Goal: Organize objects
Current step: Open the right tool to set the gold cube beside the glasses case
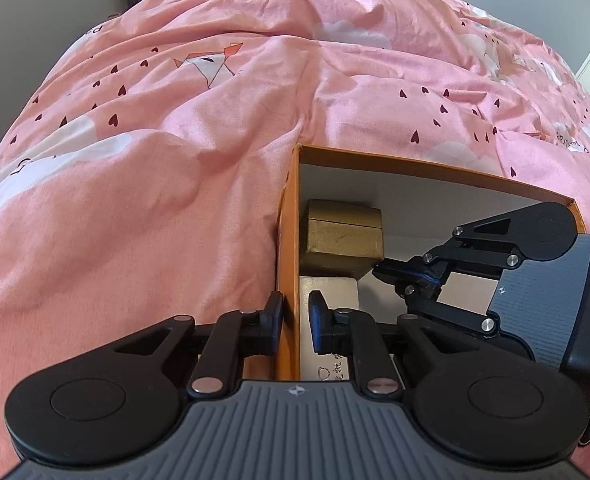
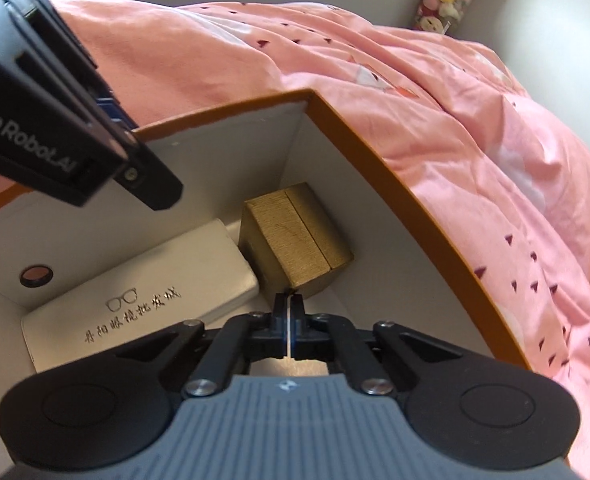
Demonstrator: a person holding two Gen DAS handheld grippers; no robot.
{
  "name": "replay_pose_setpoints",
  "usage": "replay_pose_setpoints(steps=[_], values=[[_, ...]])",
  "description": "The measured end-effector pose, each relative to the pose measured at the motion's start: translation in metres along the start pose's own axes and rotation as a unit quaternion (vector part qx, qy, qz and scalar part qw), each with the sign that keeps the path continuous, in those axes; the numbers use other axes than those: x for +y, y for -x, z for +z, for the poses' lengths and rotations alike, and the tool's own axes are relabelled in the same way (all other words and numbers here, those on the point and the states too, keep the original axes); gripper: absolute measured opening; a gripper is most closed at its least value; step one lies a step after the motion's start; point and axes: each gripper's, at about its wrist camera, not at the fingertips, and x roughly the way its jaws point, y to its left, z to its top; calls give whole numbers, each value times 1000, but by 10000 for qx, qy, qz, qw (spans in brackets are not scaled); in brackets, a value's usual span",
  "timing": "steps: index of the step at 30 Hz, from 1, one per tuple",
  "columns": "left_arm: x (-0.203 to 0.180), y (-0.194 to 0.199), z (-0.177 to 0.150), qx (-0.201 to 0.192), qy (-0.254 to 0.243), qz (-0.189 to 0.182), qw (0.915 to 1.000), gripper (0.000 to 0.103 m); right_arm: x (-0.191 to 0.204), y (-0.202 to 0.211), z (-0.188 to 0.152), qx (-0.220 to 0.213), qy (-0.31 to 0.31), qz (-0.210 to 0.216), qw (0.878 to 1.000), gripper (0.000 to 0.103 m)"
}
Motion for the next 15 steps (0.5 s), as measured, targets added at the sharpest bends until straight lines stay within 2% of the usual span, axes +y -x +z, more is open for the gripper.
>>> replay_pose_setpoints(steps=[4,9,15], values=[[0,0,0,-2,3,-1,10000,19,4,-4,5,-166,180,6,9997,0],[0,2,0,-35,-1,-3,10000,19,2,-6,9,-163,136,-20,9998,0],[-8,23,-6,-595,-217,258,9977,19,-9,22,7,-94,-542,-80,9985,2]])
